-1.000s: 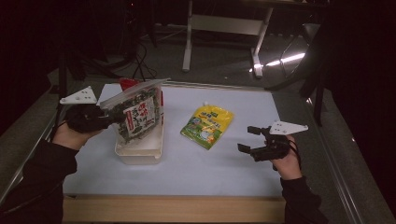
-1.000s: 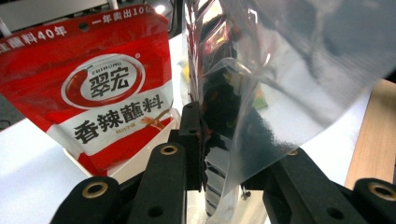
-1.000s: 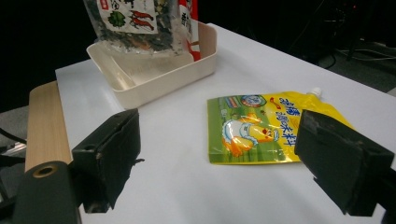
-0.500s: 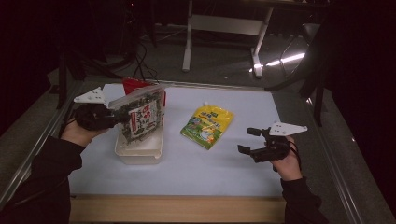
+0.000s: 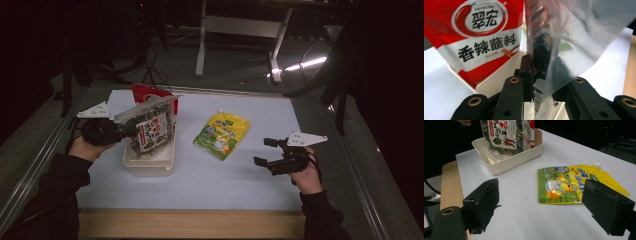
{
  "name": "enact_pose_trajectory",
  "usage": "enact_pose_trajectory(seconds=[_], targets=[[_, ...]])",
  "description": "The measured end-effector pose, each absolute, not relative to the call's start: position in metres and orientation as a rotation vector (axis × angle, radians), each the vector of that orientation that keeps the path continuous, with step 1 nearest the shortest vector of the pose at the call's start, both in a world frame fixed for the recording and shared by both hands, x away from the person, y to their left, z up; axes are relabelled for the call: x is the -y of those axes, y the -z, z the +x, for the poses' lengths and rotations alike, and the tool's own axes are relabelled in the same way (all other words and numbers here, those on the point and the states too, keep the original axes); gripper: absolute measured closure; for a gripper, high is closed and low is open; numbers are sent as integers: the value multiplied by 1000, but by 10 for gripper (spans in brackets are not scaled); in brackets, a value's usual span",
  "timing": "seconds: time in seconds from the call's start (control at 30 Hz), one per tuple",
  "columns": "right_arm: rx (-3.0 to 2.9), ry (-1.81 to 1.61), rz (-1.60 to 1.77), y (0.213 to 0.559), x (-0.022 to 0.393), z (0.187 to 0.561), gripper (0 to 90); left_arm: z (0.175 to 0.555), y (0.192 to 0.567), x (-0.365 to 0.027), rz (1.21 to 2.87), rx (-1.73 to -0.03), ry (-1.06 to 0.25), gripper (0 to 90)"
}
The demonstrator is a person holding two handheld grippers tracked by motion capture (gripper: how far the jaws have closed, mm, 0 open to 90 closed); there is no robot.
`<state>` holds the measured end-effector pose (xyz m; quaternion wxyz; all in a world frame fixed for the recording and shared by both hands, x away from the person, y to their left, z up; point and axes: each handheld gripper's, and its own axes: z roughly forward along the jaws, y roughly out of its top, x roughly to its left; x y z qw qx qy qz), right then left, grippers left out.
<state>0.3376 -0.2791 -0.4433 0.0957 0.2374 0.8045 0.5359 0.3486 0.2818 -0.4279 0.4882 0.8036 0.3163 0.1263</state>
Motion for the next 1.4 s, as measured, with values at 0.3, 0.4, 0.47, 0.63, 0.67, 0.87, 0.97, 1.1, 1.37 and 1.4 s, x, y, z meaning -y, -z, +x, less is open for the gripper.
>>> enact_pose_trajectory(seconds=[0.3, 0.4, 0.47, 0.63, 0.67, 0.87, 0.97, 1.1, 1.37, 1.4], targets=[[-2384, -1590, 698, 441, 277, 337, 143, 347, 436, -289, 1901, -806, -304, 754], [-2386, -1587, 691, 442, 277, 337, 143, 348, 438, -294, 1875, -834, -307, 742], [-2389, -1583, 692, 442, 277, 336, 143, 346, 439, -294, 1870, -818, -317, 740], [-2390, -1584, 700, 443, 279, 337, 143, 342, 441, -293, 1867, -833, -339, 700], [-2390, -1584, 701, 443, 279, 337, 143, 341, 441, -294, 1861, -838, -339, 699], [-2387, -1584, 697, 441, 278, 337, 143, 329, 440, -303, 1835, -861, -347, 621], [-2387, -1577, 698, 441, 277, 337, 143, 320, 441, -307, 1830, -872, -354, 595], [-2387, -1568, 699, 442, 276, 338, 146, 305, 444, -311, 1817, -875, -344, 572], [-2384, -1558, 719, 443, 276, 339, 154, 271, 445, -307, 1829, -870, -372, 571], [-2381, -1557, 719, 443, 276, 339, 154, 268, 445, -305, 1834, -869, -374, 570]])
